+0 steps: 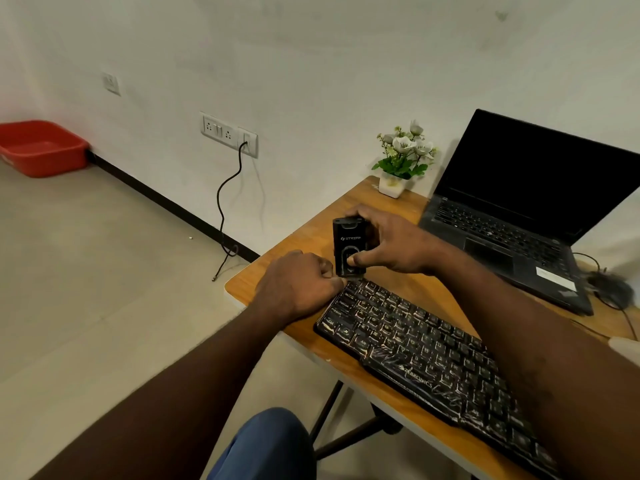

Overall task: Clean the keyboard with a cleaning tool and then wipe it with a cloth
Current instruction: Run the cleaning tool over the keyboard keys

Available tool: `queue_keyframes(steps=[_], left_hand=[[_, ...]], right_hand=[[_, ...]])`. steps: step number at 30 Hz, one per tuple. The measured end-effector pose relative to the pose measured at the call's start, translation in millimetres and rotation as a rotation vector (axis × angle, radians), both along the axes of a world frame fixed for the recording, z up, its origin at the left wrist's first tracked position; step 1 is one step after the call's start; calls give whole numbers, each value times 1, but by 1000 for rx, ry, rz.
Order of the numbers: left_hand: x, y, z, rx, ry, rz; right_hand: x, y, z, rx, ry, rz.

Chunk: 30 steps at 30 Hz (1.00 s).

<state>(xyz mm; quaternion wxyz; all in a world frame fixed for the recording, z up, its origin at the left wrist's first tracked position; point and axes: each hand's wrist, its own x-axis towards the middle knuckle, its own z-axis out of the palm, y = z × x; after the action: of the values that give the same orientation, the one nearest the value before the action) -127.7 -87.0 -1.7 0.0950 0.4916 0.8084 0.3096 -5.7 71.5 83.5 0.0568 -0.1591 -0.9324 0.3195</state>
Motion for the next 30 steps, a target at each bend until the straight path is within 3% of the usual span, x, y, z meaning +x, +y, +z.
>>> queue_keyframes(steps=[14, 21, 30], left_hand=[[-1, 2, -1, 14, 10, -20], [2, 0, 2, 49, 84, -50], [-4, 6, -1, -85, 166, -135]], right_hand=[[9, 32, 4, -199, -74, -27], [15, 27, -13, -258, 28, -123], [68, 42, -9, -337, -22, -178]])
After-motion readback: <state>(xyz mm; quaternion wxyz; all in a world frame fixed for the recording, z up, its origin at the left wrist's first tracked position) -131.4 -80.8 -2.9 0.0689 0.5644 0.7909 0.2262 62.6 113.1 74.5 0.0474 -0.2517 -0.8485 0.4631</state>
